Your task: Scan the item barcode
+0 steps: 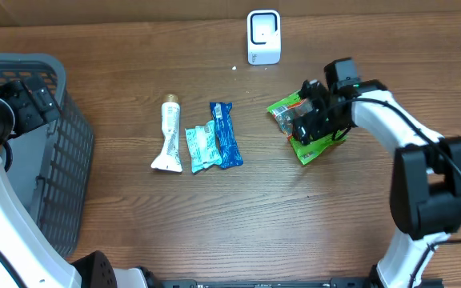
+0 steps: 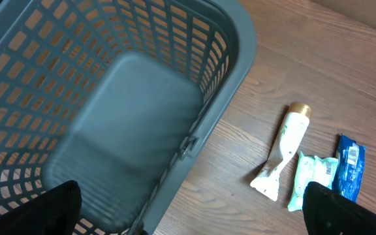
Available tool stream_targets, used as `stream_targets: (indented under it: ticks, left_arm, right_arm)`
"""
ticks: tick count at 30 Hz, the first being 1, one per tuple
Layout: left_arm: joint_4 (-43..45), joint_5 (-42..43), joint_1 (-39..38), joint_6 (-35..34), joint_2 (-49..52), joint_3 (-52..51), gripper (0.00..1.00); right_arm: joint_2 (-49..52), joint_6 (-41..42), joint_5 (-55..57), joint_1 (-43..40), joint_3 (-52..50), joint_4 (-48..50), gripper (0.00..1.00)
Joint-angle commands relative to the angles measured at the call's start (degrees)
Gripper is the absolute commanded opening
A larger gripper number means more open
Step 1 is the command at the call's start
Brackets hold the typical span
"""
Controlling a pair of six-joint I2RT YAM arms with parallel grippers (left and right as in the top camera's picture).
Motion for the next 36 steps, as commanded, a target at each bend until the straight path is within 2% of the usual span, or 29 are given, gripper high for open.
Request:
stream_targets:
  ticks: [1, 10, 11, 12, 13, 14, 16, 17, 19, 27, 32, 36]
  left_arm:
    - [0.07, 0.28, 0.26, -0.81, 0.09, 0.81, 1.0]
    - [0.07, 0.28, 0.26, -0.81, 0.09, 0.81, 0.99]
    - [0.07, 0.28, 0.26, -0.81, 0.09, 0.79, 1.0]
    - [0.07, 0.28, 0.26, -0.81, 0.09, 0.79, 1.0]
    - [0.07, 0.28, 0.26, -0.81, 0.09, 0.79, 1.0]
    - [0.07, 0.28, 0.26, -0.83, 0.09, 0.81, 1.0]
    - [0.07, 0.28, 0.26, -0.83, 0.09, 0.81, 1.0]
    - [0.07, 0.28, 0.26, -0.81, 0.09, 0.79, 1.0]
    - [0.07, 0.28, 0.26, -0.83, 0.09, 0.81, 1.0]
    - [0.07, 0.28, 0.26, -0.81, 0.09, 0.81, 0.99]
    - [0.07, 0.28, 0.26, -0.83, 0.09, 0.81, 1.0]
    - [0.07, 0.28, 0.26, -0.81, 0.09, 0.79, 1.0]
  right_arm:
    - [2.21, -0.22, 5.27, 0.02, -0.61, 0.48, 1.0]
    - [5.77, 3.74, 6.69, 0.42, -2.34, 0.15, 1.0]
    - [6.19, 4.22, 6.69, 0.72, -3.1, 0.55, 0.97]
    - [6.25, 5.22, 6.69, 1.07, -3.87, 0.98, 0.91]
    - [6.43, 7.04, 6.71, 1.6, -4.9, 1.68, 0.75]
    - [6.43, 8.09, 6.71, 1.86, -5.22, 1.88, 0.65]
    - [6.43, 11.52, 7.48, 2.43, -5.7, 2.32, 0.31]
    - [6.43, 13.77, 8.37, 2.6, -5.7, 2.32, 0.2]
    - [6.43, 15.54, 8.63, 2.89, -5.7, 2.25, 0.04]
    - [5.42, 19.78, 8.59, 2.4, -2.97, 0.55, 0.04]
    - [0.52, 19.1, 8.59, 2.05, 1.07, -0.35, 0.04]
    - [-5.16, 14.73, 8.61, 2.75, 2.32, 0.24, 0.04]
